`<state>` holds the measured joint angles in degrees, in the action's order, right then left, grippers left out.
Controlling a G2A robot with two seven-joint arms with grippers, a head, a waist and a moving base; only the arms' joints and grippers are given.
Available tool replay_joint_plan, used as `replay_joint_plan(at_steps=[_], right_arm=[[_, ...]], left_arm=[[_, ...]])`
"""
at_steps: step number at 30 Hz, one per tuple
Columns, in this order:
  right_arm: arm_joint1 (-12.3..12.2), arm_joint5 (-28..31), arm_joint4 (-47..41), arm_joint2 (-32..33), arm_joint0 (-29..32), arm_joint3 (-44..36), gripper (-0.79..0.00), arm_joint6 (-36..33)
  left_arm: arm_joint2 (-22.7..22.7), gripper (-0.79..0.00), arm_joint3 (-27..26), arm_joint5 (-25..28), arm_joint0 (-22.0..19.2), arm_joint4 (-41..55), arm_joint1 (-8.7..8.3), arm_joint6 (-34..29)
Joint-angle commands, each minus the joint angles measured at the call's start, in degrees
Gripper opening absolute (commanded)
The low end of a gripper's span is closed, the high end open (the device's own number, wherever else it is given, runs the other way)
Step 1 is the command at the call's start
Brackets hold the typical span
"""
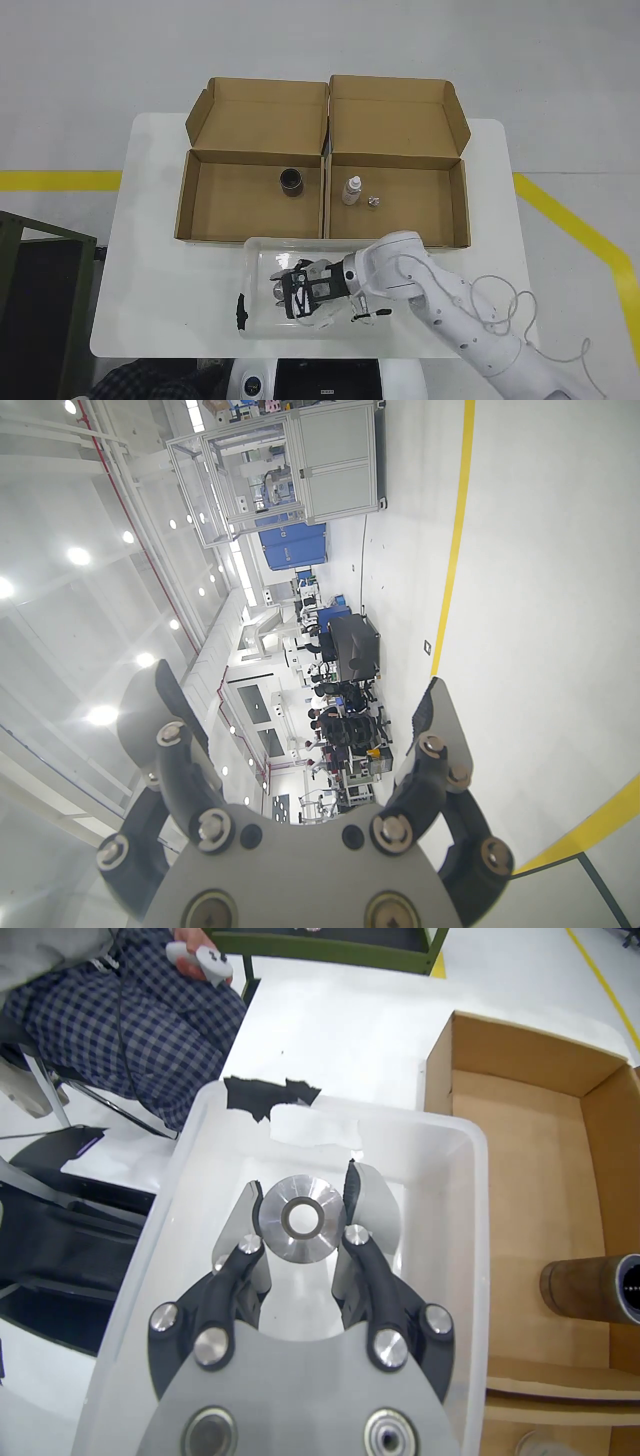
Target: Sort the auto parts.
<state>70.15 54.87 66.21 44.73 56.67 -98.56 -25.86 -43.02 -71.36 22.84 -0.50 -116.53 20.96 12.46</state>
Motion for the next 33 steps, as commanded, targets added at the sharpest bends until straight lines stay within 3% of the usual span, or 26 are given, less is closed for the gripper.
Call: replay_joint_plan(at_steps=[1,20,33], right_arm=[[-0.1,-0.7,-2.2,1.1,0.4,0.2,-0.785,2.4],[-1.2,-5.5,-7.4,10.5,0.9,-4.0,-0.785,11.9],[-1.3,-6.4,-9.7,12.1,1.2,-4.5,-0.785,16.0]], left_arm=[[0.0,0.0,0.0,0.0,0.0,0.0,0.0,0.0],[0.0,0.0,0.0,0.0,0.0,0.0,0.0,0.0],[0.0,0.0,0.0,0.0,0.0,0.0,0.0,0.0]])
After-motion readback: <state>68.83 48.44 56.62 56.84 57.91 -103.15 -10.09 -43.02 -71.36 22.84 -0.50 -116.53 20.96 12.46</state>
